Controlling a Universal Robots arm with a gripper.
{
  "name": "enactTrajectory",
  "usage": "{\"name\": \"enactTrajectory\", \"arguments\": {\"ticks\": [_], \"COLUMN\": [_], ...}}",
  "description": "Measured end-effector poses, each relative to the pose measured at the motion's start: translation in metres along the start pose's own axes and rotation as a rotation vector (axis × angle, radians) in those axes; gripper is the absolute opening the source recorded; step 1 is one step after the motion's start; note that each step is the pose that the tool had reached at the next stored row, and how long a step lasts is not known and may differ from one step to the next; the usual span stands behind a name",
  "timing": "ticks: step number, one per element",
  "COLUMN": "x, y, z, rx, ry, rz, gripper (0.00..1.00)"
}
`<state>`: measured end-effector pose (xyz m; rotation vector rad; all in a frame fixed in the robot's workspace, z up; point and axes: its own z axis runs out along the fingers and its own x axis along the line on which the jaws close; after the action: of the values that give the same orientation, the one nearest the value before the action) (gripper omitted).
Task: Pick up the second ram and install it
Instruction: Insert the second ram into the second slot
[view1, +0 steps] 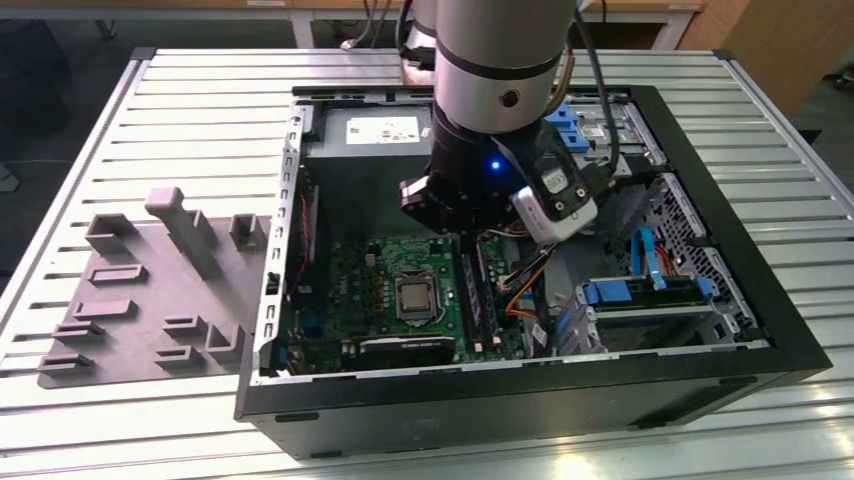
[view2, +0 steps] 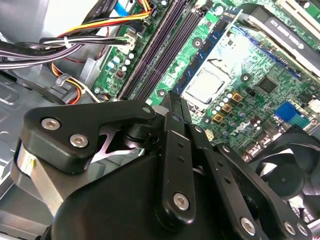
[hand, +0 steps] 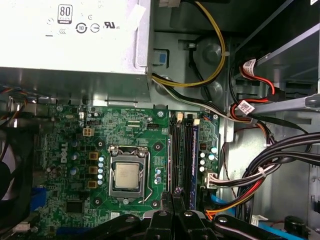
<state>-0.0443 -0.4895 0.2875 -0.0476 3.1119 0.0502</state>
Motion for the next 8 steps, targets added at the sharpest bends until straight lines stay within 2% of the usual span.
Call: {"name": "enactTrajectory", "arguments": {"ticks": [8], "x": [-0.0008], "y": [-0.0002], "z": [0.0051], "rx": [-0.0003], "ry": [0.0001], "rz": [0.0], "gripper": [0.12]}}
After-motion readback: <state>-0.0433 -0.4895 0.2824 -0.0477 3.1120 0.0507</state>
